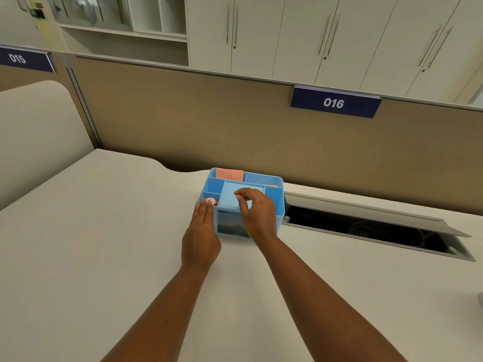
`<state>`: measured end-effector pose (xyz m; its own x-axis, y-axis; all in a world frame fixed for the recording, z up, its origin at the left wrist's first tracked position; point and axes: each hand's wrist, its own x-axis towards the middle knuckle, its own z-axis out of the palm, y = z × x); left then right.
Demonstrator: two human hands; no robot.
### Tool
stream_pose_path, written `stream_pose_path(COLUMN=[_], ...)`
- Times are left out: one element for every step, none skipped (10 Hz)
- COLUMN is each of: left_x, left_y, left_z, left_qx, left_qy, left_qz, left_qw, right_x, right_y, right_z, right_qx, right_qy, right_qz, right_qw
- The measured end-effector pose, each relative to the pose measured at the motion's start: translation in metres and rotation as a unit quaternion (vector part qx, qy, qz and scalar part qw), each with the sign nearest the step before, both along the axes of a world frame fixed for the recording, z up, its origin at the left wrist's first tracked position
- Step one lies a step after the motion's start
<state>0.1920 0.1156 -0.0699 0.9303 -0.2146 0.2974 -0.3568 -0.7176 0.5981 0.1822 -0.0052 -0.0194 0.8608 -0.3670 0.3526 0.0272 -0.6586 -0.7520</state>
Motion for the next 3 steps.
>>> stream_pose_path(left_x=[0.001,-0.002,-0.013], left_y=[0.003,0.002,-0.004], left_z=[0.016,0.035,0.063], left_qx=[0.060,0.066,0.107], left_qy=[0.031,0.003,-0.072], left_qz=[-0.005,0.008,-0.006], left_qw=[0.998,0.998,0.992], right_x=[-0.013,-0.025,-0.045], right_y=[-0.011,-0.023,-0.036], right_z=[0.010,0.022,0.039], right_qx=[-0.026,-0.085,-0.142], right_qy=[0.024,0.038,0.055], right_qz=[-0.010,-0.026,-0.052], right_qw=[0.999,0.995,0.987])
